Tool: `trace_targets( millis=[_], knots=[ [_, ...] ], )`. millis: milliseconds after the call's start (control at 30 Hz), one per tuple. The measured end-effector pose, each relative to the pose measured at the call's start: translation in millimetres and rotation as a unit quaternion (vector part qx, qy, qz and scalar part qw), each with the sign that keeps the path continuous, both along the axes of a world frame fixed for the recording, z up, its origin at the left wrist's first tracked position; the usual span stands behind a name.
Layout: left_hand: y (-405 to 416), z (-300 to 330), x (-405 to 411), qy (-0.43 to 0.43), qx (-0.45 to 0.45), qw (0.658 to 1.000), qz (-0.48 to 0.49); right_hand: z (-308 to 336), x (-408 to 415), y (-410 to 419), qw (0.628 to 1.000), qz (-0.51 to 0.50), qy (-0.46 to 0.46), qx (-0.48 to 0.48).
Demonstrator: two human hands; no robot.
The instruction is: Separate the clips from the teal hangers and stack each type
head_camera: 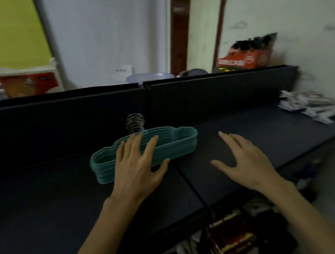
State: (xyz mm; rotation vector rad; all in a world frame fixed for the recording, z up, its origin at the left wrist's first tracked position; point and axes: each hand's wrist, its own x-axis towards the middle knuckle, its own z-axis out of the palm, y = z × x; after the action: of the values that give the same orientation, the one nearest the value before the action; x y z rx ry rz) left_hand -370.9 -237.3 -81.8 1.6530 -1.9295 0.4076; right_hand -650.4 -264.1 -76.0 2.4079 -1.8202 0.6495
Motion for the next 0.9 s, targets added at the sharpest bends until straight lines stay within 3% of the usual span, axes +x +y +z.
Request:
trace_targets(
  millis=[200,367,700,900],
  knots=[
    [-6.6,1.2,-107.4,-0.025,0.049,0.987,-0.152,12.4,-74.9,63.3,0.986,-0.148,0.065,-0.046],
    [-1.0,-13.6,-190.4,-0.042,0.072,0.969,-0.234,2.3,-139.2,102.7,0.968,-0.241,0.069,-0.017],
    [-5.7,-22.8,-341.2,-0.067,0.105,0.954,-0.271,-1.6,-298.0,129.6,0.937,-0.336,0.093,0.028],
    [-16.8,-28.5,-428.4,-0.054,0.108,0.953,-0.276,-6.5,-381.2,123.5,0.934,-0.341,0.098,0.038]
  ],
)
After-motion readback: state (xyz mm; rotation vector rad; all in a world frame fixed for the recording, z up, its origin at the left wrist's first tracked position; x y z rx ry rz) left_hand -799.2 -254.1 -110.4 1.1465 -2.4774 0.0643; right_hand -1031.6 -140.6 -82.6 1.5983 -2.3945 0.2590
